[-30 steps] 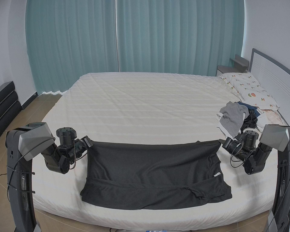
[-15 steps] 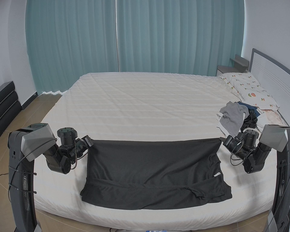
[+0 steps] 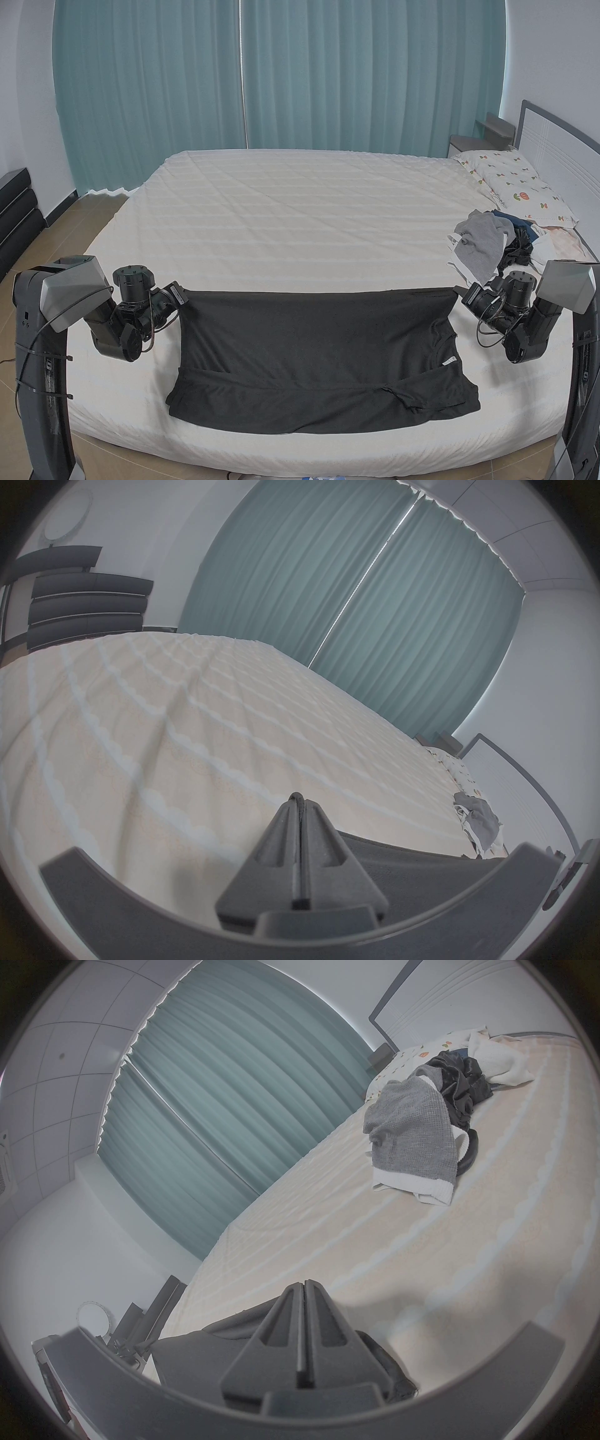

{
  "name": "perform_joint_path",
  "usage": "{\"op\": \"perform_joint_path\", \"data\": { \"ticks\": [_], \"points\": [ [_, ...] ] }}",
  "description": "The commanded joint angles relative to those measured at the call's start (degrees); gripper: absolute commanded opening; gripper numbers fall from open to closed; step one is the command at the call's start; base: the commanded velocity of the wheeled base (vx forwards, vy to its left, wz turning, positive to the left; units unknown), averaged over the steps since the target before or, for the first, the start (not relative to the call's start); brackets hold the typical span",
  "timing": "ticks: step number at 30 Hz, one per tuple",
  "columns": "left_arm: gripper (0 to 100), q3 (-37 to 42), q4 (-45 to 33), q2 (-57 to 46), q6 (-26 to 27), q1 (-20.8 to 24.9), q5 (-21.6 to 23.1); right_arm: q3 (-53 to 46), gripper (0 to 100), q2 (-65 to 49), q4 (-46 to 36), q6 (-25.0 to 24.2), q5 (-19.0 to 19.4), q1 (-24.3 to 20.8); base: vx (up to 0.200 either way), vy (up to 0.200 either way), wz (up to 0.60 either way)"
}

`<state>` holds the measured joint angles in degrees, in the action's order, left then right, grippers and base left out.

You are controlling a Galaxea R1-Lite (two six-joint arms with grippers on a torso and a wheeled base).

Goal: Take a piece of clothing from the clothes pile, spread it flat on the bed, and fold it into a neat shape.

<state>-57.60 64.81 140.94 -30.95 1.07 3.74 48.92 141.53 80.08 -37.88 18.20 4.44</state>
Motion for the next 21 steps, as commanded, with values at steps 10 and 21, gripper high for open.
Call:
{"op": "perform_joint_path", "data": {
  "ticks": [10,21],
  "points": [
    [0,7.1,4.5,-1.9,3.9,-0.5,3.3,-6.3,0,-3.1,0.2,2.0,4.2,1.4,0.0,0.0,0.0],
    [0,13.2,11.3,-2.4,10.4,-0.9,7.2,-13.5,0,-4.6,2.7,8.4,8.3,2.2,0.0,0.0,0.0]
  ]
}}
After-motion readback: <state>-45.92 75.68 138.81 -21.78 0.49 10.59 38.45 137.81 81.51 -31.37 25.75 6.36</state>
